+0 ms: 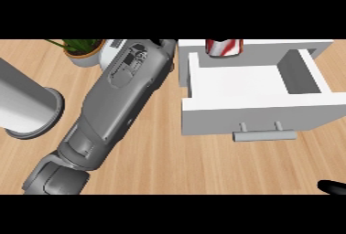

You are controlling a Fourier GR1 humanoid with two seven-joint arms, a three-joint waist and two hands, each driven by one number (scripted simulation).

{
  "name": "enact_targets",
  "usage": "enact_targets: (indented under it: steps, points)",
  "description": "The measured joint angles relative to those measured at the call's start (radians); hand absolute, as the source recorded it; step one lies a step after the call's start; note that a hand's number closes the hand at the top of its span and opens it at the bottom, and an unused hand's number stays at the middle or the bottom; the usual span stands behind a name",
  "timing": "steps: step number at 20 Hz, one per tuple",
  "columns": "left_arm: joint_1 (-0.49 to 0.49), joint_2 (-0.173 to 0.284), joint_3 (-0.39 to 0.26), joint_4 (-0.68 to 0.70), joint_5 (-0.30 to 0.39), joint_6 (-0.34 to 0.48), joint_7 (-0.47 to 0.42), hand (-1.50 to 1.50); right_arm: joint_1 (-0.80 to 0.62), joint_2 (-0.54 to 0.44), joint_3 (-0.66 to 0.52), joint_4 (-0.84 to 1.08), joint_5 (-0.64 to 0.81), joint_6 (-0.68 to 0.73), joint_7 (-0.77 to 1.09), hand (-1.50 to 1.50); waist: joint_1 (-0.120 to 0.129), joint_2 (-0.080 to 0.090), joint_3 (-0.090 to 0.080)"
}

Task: Pick up the can, place it into the drawer and close the drawer

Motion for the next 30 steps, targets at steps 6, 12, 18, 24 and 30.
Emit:
enact_targets:
  steps: [6, 12, 18, 24, 30]
  points:
    - [-0.158, -0.003, -0.042, 0.160, 0.065, 0.032, -0.006, 1.50, -0.027, 0.000, 0.008, 0.008, 0.009, -0.012, 0.002, -1.50, -0.012, 0.005, 0.000]
    - [-0.264, -0.003, -0.101, 0.284, 0.135, 0.077, -0.028, 1.50, -0.077, -0.005, 0.034, 0.018, 0.031, -0.029, 0.026, -1.50, -0.032, 0.012, 0.001]
    - [-0.303, -0.003, -0.155, 0.364, 0.182, 0.145, -0.066, -1.50, -0.085, -0.021, 0.030, 0.018, 0.021, -0.020, 0.040, -1.50, -0.048, 0.015, 0.002]
    - [-0.328, -0.003, -0.189, 0.425, 0.222, 0.220, -0.101, -1.50, -0.101, -0.024, 0.044, 0.029, 0.022, -0.013, 0.031, -1.50, -0.066, 0.022, 0.003]
    - [-0.344, -0.003, -0.197, 0.458, 0.261, 0.254, -0.141, -1.50, -0.130, -0.066, 0.066, 0.046, 0.078, 0.013, -0.004, -1.50, -0.071, 0.027, 0.003]
